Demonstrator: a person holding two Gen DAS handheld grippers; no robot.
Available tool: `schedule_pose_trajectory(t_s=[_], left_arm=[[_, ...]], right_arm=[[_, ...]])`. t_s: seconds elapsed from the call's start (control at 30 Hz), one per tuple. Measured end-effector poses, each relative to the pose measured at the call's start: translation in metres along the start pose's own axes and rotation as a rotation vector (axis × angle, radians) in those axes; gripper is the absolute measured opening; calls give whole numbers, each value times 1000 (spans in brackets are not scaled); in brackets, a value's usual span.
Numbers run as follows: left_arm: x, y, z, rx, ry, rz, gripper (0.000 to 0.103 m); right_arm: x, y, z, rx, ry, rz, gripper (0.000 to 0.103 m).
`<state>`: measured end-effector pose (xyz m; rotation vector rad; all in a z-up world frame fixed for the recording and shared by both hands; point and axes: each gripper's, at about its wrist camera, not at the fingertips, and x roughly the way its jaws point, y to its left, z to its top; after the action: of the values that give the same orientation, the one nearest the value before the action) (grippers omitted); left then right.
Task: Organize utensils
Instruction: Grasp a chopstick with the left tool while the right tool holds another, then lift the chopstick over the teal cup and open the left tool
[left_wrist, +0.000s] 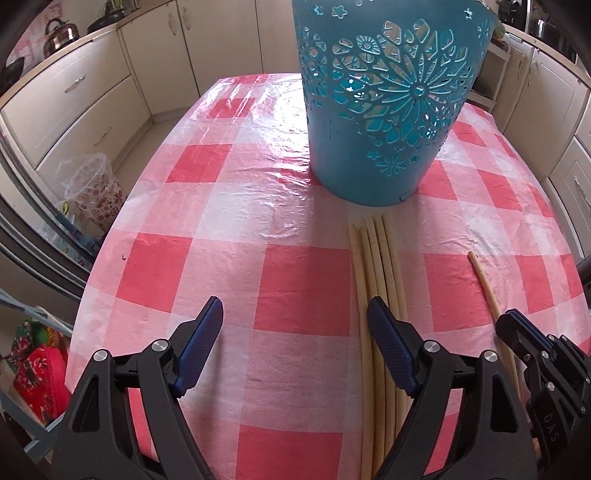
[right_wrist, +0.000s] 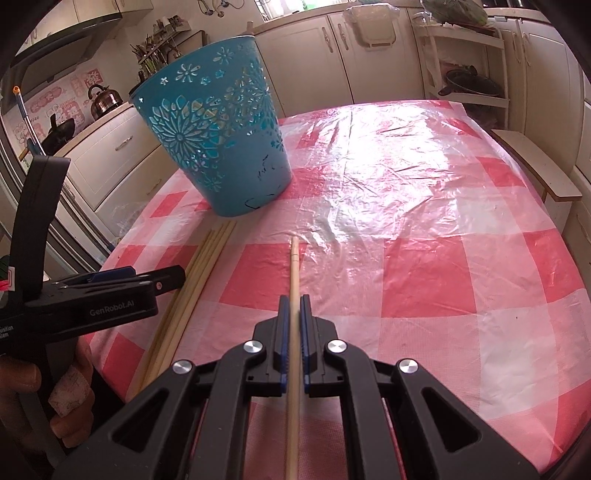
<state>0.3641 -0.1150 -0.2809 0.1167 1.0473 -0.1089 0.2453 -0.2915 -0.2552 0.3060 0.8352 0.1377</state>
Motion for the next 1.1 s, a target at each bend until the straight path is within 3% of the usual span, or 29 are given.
schedule_pose_trajectory(t_s=[0.13,0.23,0.33,0.4,0.43,0.5,0.73,0.87,1.1], left_arm=[[2,0,1,8,11,15,75],[5,-1,3,16,15,0,66],[6,-5,9,30,18,-30,48],[6,-6,14,46,24,-52,19],[6,-6,16,46,34,-73,16],[7,-2,19,35,50,-95,14],[14,-4,28,69,67,-57,18],[13,-6,27,93,45,-62,6],[5,-1,16,106,15,-80,5]], right_arm=[[-1,-2,0,10,2,12,6],[-1,-1,0,6,0,9,6],[0,-2,0,8,-3,10,6],[0,-2,0,13,-5,12,6],[0,-2,0,13,-5,12,6],[0,-2,0,11,-7,10,6],[1,-1,0,2,-18,-1,6],[2,-2,2,11,-17,3,7],[7,4,8,-21,-2,-17,7]])
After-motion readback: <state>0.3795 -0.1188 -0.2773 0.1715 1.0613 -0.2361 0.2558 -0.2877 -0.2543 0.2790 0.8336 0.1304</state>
